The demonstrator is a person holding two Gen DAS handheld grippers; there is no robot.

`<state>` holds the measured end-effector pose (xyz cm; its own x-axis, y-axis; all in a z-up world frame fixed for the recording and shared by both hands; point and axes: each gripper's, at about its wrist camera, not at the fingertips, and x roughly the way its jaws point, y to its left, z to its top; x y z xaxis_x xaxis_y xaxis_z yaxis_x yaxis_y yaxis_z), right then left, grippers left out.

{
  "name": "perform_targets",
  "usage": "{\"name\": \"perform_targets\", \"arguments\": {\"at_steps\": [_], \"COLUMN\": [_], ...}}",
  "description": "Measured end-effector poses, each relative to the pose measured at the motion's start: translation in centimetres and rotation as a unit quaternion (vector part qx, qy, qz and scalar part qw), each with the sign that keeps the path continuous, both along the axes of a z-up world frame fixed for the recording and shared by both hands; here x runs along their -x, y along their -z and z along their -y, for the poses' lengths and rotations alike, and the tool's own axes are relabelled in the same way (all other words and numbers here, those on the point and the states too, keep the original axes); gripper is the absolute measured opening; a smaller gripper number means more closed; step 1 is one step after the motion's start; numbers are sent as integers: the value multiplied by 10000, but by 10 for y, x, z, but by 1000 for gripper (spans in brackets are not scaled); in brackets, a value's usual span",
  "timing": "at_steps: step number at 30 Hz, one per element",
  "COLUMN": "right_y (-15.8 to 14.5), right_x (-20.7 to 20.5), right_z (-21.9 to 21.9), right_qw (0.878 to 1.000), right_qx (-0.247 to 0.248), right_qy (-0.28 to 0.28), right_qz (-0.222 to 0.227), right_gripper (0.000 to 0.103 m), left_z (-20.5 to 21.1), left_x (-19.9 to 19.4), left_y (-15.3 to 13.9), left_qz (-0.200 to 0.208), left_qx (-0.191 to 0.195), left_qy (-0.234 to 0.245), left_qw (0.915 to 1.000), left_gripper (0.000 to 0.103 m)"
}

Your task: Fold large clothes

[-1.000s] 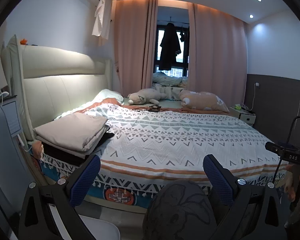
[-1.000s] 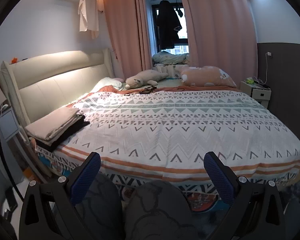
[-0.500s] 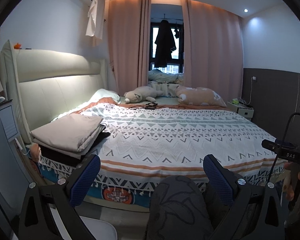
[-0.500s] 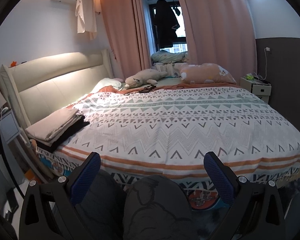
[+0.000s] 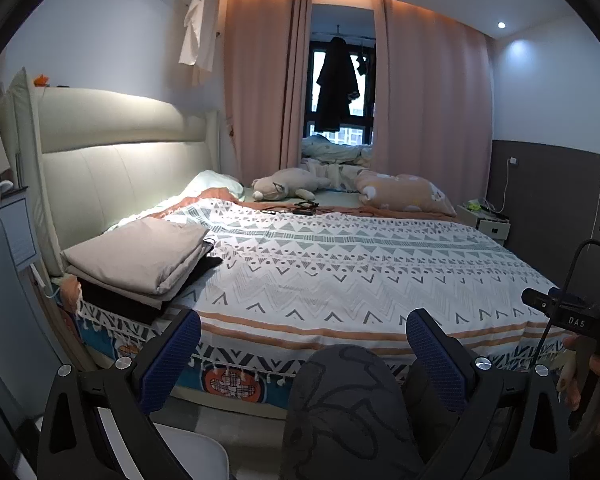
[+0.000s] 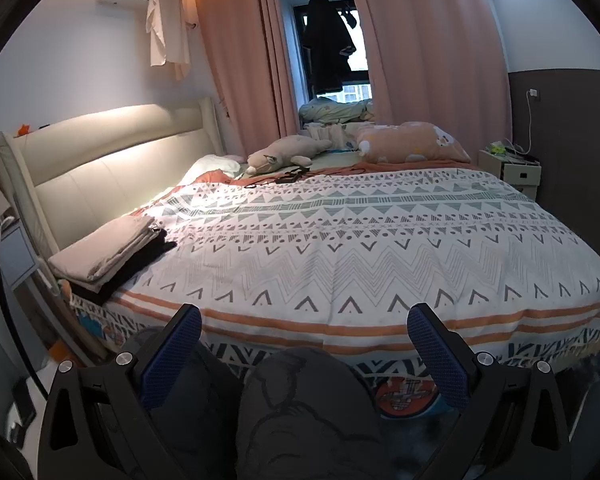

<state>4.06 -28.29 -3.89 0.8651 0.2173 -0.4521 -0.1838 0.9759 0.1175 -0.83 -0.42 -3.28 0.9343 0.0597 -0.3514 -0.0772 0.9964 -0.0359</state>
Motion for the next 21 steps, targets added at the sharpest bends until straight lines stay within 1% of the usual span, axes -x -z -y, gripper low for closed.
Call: {"name": "perform_targets", "arguments": {"at_steps": [6, 9, 21], "right_y": [2, 2, -1], "right_x": [-2, -2, 2], "right_z": [-1, 0, 3], "right_qw": [10000, 9999, 10000], "right_qx": [4, -79, -62], "right_qy": [-23, -73, -51], "right_qz": [-26, -68, -11], "right_gripper": [103, 103, 103], "left_z": [1, 2, 3], "left_x": [1, 2, 8], "left_y": [-1, -1, -5], "left_qz": [0, 1, 56], "left_qx": [-33, -34, -26], "left_qy": [1, -2, 63], "left_qw": [10000, 10000, 10000], "left_gripper": [103, 103, 103]}}
